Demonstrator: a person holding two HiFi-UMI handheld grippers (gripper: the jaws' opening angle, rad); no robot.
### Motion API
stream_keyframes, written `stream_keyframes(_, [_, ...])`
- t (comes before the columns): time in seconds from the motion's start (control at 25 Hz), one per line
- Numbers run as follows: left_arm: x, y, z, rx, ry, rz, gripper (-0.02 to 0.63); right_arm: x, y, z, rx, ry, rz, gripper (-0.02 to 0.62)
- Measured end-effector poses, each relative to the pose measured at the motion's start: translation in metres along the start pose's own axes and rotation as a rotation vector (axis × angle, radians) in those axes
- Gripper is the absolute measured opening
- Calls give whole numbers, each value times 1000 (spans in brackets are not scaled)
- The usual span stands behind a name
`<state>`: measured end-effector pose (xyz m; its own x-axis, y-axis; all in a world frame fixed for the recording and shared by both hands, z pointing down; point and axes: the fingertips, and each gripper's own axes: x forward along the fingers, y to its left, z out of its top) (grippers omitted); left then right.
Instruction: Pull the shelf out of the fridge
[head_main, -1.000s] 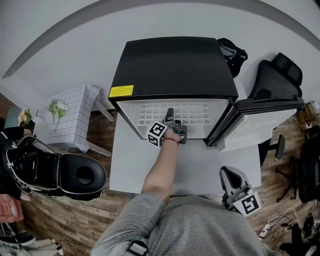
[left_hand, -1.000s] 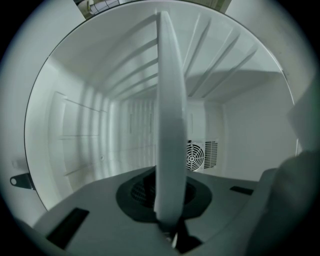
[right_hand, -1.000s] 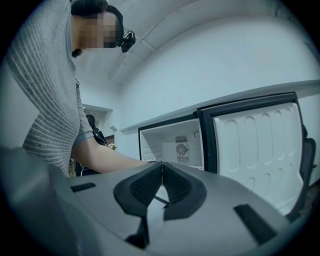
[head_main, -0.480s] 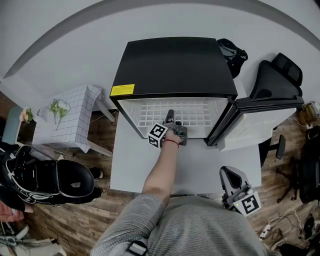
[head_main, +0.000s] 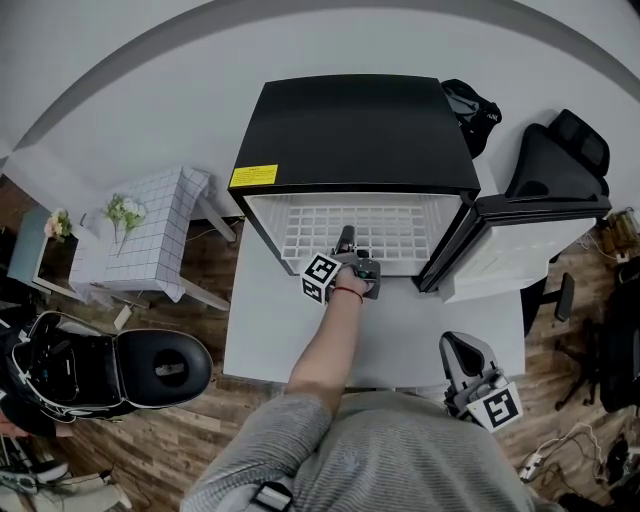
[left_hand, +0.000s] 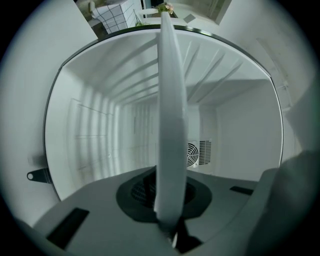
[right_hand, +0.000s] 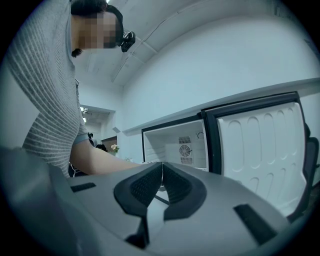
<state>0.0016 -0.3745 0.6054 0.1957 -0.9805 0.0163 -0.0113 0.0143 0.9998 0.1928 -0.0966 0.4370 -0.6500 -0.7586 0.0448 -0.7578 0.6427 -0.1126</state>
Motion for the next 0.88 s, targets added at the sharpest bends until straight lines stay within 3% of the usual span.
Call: stream_keyframes(0.88, [-54,-2,-13,-13,4,-13,33,4,15,1,-10,1,45,12])
